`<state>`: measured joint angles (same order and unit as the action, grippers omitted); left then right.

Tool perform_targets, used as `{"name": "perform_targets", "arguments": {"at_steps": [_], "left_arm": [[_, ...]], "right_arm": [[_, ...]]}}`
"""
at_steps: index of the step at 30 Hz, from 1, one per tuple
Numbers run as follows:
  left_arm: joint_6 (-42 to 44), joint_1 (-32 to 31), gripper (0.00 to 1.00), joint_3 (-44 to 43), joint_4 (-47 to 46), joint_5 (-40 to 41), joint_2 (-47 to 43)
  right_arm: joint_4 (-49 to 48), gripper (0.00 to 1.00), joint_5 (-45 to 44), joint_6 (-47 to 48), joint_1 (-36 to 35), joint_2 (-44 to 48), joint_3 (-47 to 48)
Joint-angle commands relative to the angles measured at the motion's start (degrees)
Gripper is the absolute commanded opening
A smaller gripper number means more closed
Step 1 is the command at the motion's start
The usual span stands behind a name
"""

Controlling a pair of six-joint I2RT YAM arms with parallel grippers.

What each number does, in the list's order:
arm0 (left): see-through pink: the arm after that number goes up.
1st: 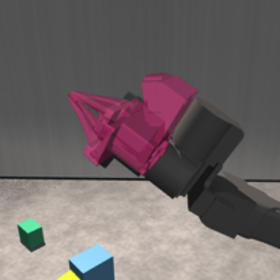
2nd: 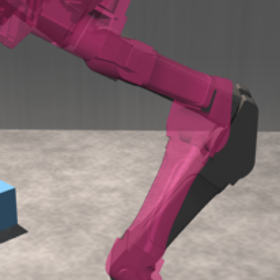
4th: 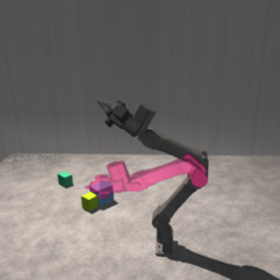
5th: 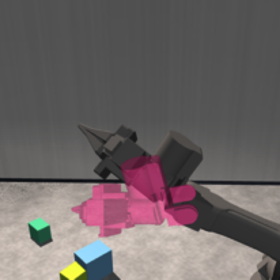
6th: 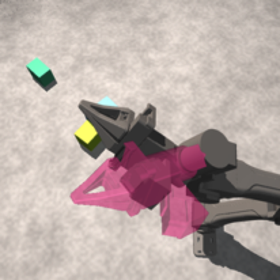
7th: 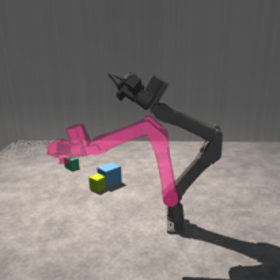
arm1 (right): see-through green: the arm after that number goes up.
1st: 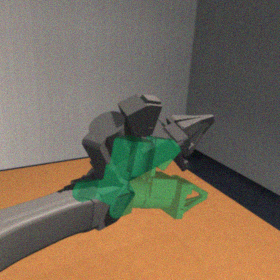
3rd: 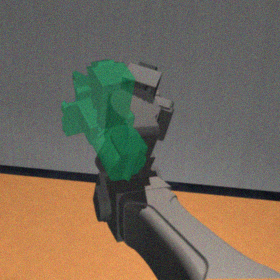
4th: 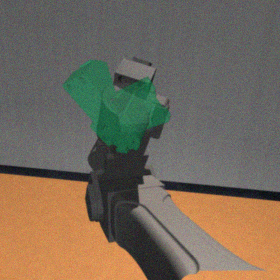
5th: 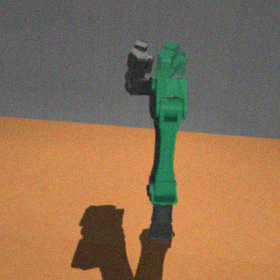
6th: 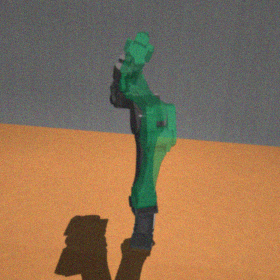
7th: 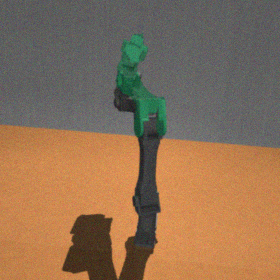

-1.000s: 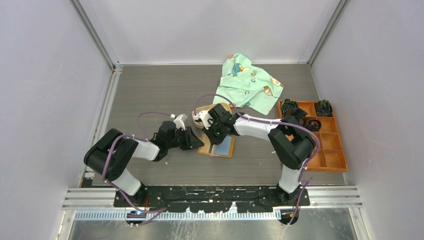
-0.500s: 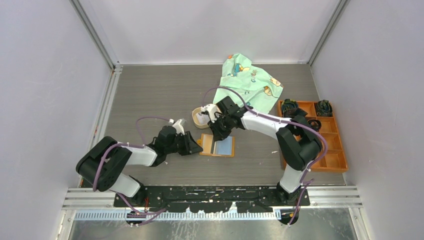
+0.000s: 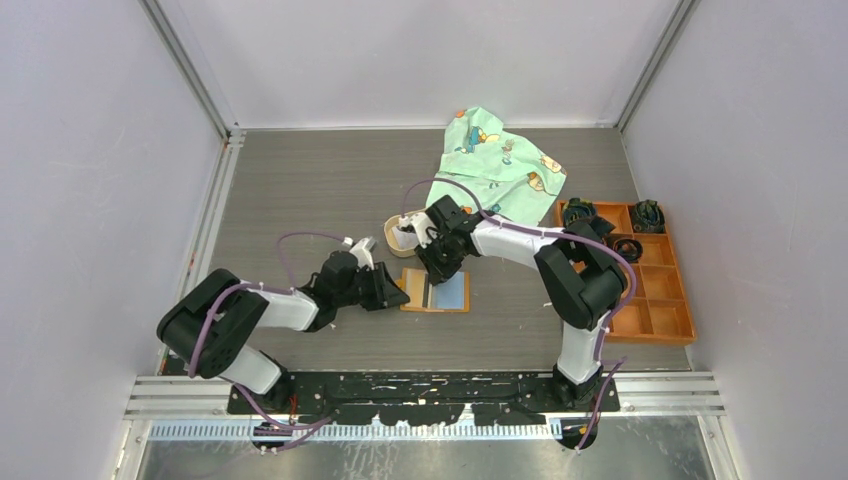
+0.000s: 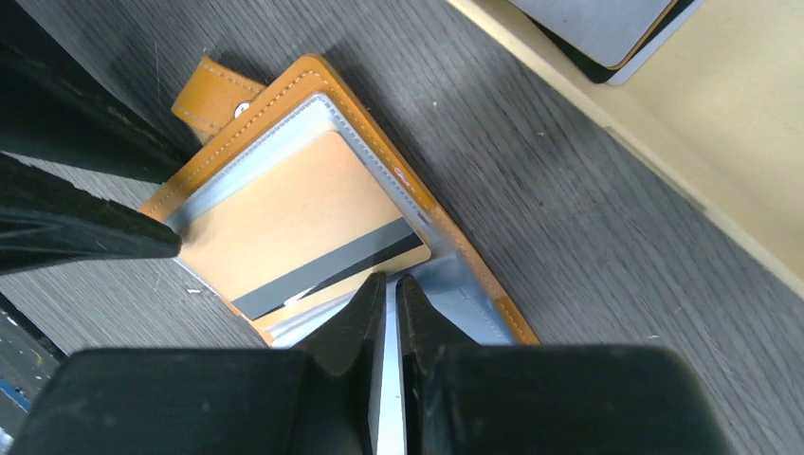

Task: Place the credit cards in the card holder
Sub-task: Insert the credit card into the card holder.

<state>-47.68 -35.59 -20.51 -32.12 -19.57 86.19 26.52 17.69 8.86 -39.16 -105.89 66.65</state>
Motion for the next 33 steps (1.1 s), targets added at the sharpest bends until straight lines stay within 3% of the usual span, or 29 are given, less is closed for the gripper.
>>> {"name": "perform_targets", "arguments": {"at_steps": [1, 13, 17, 23, 33], "left_arm": [[0.92, -1.46, 0.32, -0.18, 2.15, 1.14, 2.05], [0.29, -2.40, 0.35, 0.57, 2.36, 2.73, 0.56], [0.84, -2.40, 0.38, 0.71, 3.68, 3.69, -0.90], [0.91, -2.49, 0.38, -0.40, 3.47, 3.23, 0.66], [0.57, -2.61, 0.37, -0.96, 2.68, 2.10, 2.28]], "right_arm": [[-3.12, 0.15, 2.73, -3.35, -0.39, -0.90, 1.07], [-1.88, 0.19, 12.86, -4.10, 6.02, 3.86, 0.61], [-3.01, 0.26, 17.76, -6.04, 8.61, 5.36, -1.31], [-3.75, 0.31, 22.34, -11.61, 8.74, 0.08, -0.75], [-3.88, 0.37, 20.90, -14.87, 8.36, -4.94, -0.34]]}}
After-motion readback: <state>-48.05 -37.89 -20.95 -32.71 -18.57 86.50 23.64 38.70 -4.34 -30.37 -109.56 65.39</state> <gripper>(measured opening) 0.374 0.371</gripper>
